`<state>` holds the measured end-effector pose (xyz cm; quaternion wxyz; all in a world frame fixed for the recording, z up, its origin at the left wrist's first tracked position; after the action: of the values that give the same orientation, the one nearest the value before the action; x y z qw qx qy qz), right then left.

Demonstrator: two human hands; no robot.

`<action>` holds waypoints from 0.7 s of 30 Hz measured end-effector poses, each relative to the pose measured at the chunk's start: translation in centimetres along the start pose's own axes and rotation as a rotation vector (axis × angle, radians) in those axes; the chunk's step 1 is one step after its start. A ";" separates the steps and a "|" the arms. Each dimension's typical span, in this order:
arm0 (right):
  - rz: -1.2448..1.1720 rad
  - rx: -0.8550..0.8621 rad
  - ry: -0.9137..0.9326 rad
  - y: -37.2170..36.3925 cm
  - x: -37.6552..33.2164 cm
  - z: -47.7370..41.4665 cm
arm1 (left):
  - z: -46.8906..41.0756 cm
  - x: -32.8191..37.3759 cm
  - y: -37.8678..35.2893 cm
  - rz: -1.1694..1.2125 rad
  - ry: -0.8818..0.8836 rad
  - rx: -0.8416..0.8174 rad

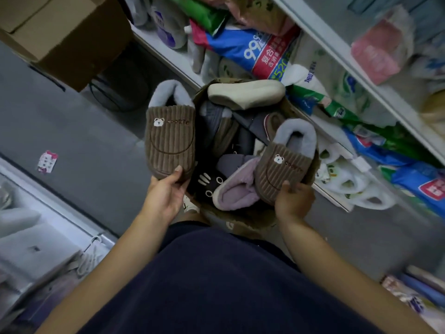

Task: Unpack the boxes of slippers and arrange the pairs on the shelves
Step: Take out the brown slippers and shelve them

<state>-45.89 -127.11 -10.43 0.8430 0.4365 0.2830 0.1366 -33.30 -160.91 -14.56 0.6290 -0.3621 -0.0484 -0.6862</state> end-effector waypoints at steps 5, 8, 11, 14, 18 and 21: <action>-0.014 -0.492 0.221 -8.9 -7.9 5.0 | -2.7 0.8 1.7 0.034 0.012 0.088; 0.143 -0.696 0.087 -16.7 -8.5 3.9 | -3.7 0.5 3.1 0.042 0.019 0.144; 0.353 -0.669 0.047 -22.3 -8.4 0.9 | -4.8 -0.2 3.6 0.057 0.024 0.157; 0.399 -0.674 -0.116 -26.6 -7.2 -2.0 | -5.7 -1.3 4.1 0.092 0.042 0.188; 0.299 -0.697 -0.203 -31.8 -5.7 -4.9 | -5.9 -2.7 4.2 0.171 0.059 0.191; 0.263 -0.693 -0.279 -33.2 -5.2 -4.6 | -6.0 -3.9 4.4 0.210 0.073 0.190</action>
<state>-53.40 -145.87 -37.69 0.9460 0.1733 0.0444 0.2702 -32.20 -161.76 -22.86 0.7302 -0.2787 -0.0521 -0.6217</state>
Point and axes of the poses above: each hand's wrist, its own z-axis away from the middle knuckle, its own y-axis out of the back of the hand, x = y × z, the point moved 10 cm from there along -z, towards the middle knuckle, and after that the axes turned 14 degrees about -y, right-handed, at the moved point
